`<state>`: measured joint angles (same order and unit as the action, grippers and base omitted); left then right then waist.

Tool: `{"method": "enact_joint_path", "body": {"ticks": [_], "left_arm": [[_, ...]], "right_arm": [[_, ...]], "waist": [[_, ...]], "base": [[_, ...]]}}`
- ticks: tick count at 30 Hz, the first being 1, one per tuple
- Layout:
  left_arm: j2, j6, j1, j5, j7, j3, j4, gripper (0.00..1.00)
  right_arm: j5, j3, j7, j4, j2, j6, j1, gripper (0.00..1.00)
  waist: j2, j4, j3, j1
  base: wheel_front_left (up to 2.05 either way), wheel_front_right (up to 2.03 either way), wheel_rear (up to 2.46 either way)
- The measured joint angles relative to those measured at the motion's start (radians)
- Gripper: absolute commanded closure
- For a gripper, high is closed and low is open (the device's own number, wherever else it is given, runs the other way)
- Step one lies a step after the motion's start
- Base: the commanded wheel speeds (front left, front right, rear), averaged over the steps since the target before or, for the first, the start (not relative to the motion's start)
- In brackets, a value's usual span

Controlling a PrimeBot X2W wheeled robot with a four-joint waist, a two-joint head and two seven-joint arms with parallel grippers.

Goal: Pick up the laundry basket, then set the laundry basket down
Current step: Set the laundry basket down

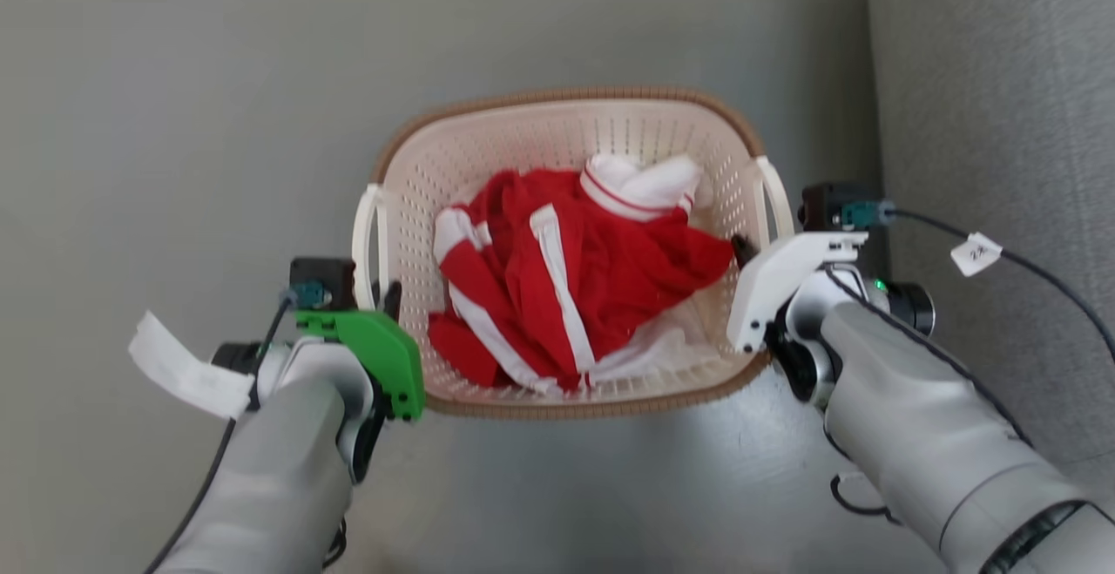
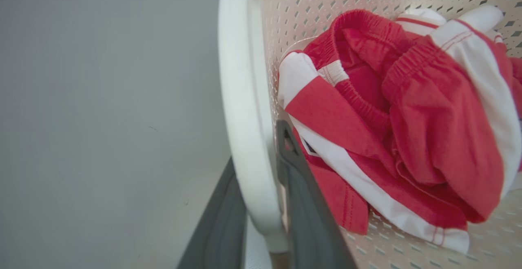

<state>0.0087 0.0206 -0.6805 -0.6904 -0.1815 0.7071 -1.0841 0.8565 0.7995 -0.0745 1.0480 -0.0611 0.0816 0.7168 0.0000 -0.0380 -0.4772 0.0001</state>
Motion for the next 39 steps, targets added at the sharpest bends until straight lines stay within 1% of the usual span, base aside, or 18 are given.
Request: {"method": "enact_joint_path", "body": {"ticks": [18,25,27,32,33,39], "left_arm": [[0.005,-0.025,-0.159,0.009,-0.022,-0.013,0.026,1.00],[0.007,-0.026,-0.213,0.009,-0.032,-0.016,0.032,1.00],[0.006,-0.026,-0.220,0.012,-0.037,-0.016,0.032,1.00],[0.006,-0.026,-0.225,0.018,-0.041,-0.016,0.032,1.00],[0.006,-0.026,-0.227,0.018,-0.041,-0.016,0.031,1.00],[0.006,-0.026,-0.252,0.022,-0.050,-0.017,0.030,1.00]], "right_arm": [[-0.013,-0.014,-0.032,0.020,-0.005,0.000,0.174,1.00],[-0.022,-0.019,-0.059,0.031,-0.009,-0.003,0.230,1.00],[-0.022,-0.019,-0.066,0.039,-0.009,-0.011,0.238,1.00],[-0.023,-0.019,-0.075,0.051,-0.009,-0.014,0.242,1.00],[-0.023,-0.019,-0.076,0.054,-0.009,-0.019,0.244,1.00],[-0.024,-0.018,-0.085,0.063,-0.009,-0.021,0.275,1.00]], "waist": [[0.0000,-0.009,-0.244,0.0001],[0.0000,-0.010,-0.330,0.0001],[0.0000,-0.011,-0.350,0.0001],[0.0000,-0.013,-0.380,0.0001],[0.0000,-0.013,-0.385,0.0000],[0.0000,-0.014,-0.412,0.0001]], "base": [[0.00,0.00,0.00],[0.00,0.00,0.00],[0.00,0.00,0.00],[0.00,0.00,0.00],[0.00,0.00,0.00],[0.00,0.00,0.00]]}}
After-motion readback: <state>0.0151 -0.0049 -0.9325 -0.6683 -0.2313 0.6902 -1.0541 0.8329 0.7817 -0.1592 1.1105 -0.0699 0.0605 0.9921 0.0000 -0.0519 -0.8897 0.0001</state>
